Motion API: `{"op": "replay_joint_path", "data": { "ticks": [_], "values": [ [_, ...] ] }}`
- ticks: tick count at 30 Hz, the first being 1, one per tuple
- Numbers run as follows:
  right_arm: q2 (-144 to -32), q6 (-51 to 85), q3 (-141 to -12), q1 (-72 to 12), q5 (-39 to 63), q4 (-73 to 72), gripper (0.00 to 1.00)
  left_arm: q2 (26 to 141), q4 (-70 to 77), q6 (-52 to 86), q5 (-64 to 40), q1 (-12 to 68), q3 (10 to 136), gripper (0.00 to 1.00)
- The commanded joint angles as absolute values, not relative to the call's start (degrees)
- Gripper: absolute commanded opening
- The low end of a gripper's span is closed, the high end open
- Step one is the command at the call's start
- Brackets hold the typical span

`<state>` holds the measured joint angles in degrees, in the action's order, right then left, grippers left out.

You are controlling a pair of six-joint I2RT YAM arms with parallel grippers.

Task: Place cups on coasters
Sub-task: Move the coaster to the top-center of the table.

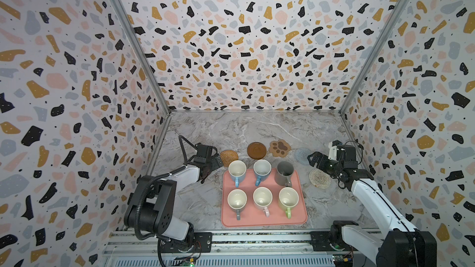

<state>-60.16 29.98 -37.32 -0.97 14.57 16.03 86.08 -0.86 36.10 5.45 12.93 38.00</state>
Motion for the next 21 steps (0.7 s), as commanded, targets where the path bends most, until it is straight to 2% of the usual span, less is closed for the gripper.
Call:
{"op": "replay_joint_path", "data": {
  "ticks": [1, 21],
  "values": [
    [-59.04, 30.02, -37.11, -0.67, 14.63, 16.98, 0.99, 87.17, 1.66, 37.55, 6.71, 13.12, 38.73, 0.99],
    [-57.83, 29.95, -37.51, -0.09, 13.5, 19.25, 0.99, 100.24, 0.28, 34.1, 8.11, 13.18, 52.18, 0.99]
  ]
}}
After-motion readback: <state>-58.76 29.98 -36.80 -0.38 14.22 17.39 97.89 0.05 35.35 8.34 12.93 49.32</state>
